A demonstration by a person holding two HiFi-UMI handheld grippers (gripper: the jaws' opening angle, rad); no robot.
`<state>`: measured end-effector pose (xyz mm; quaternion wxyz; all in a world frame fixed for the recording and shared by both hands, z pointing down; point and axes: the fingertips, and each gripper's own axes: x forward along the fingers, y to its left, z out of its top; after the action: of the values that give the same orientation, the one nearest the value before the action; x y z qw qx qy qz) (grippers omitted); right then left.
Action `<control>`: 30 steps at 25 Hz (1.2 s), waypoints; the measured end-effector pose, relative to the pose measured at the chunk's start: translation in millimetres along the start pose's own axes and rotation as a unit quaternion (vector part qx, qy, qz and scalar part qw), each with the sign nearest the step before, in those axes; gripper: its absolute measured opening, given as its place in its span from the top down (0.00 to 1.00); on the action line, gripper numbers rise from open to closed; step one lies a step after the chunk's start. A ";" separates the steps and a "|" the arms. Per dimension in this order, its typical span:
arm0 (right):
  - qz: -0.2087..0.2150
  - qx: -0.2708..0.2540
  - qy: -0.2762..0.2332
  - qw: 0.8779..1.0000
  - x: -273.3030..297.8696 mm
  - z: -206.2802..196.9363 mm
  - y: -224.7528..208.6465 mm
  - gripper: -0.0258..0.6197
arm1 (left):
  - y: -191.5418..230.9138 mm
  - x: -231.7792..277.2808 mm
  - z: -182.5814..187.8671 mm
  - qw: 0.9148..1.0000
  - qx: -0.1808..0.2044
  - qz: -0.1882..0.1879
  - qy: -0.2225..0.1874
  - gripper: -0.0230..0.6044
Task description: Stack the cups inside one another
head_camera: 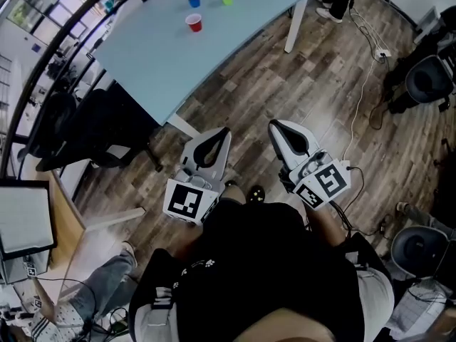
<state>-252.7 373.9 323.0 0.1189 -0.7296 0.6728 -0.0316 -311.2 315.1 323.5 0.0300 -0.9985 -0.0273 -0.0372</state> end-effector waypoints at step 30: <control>-0.032 -0.015 0.004 0.999 15.8 0.9 -67.5 0.96 | 30.5 72.2 -0.4 1.000 0.005 -0.018 -0.023 0.98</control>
<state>-185.2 362.9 334.8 0.1038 -0.7525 0.6497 -0.0279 -237.6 288.4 327.6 0.0334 -0.9983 -0.0463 -0.0144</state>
